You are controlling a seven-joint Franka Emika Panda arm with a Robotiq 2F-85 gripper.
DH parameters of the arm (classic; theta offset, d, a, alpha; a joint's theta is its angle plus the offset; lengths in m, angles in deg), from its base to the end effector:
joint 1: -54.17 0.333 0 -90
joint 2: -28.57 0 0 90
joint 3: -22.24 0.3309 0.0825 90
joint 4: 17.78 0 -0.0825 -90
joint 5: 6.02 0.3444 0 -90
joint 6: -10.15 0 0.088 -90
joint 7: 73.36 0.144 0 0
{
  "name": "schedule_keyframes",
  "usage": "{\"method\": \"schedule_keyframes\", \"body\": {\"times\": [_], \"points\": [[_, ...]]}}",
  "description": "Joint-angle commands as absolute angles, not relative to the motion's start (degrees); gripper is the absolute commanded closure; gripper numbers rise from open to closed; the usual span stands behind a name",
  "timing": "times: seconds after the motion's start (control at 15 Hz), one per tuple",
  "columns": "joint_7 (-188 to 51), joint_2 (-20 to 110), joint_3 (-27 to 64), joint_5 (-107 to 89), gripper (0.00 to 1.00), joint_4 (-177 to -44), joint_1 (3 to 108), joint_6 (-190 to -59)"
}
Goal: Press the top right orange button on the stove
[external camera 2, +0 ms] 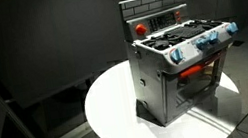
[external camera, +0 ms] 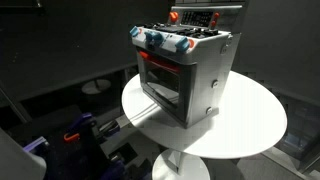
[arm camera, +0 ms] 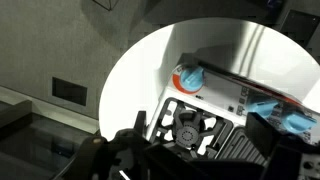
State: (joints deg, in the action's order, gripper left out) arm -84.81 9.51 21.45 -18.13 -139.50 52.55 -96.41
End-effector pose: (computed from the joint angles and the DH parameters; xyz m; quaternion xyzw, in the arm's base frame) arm 0.4208 -0.0421 0.5424 0.9889 0.1052 0.0216 0.1032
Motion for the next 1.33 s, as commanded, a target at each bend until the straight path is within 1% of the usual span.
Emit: {"method": "schedule_keyframes", "body": {"times": [0.0, 0.2, 0.67, 1.27], "points": [[-84.7, 9.5, 21.1, -18.3, 0.00, -139.4, 53.0, -96.3], [-84.7, 9.5, 21.1, -18.3, 0.00, -139.4, 53.0, -96.3], [-77.4, 11.6, 21.9, -17.7, 0.00, -136.4, 52.9, -101.1], [-68.0, 21.1, 23.0, -18.6, 0.00, -129.3, 52.5, -107.3]]}}
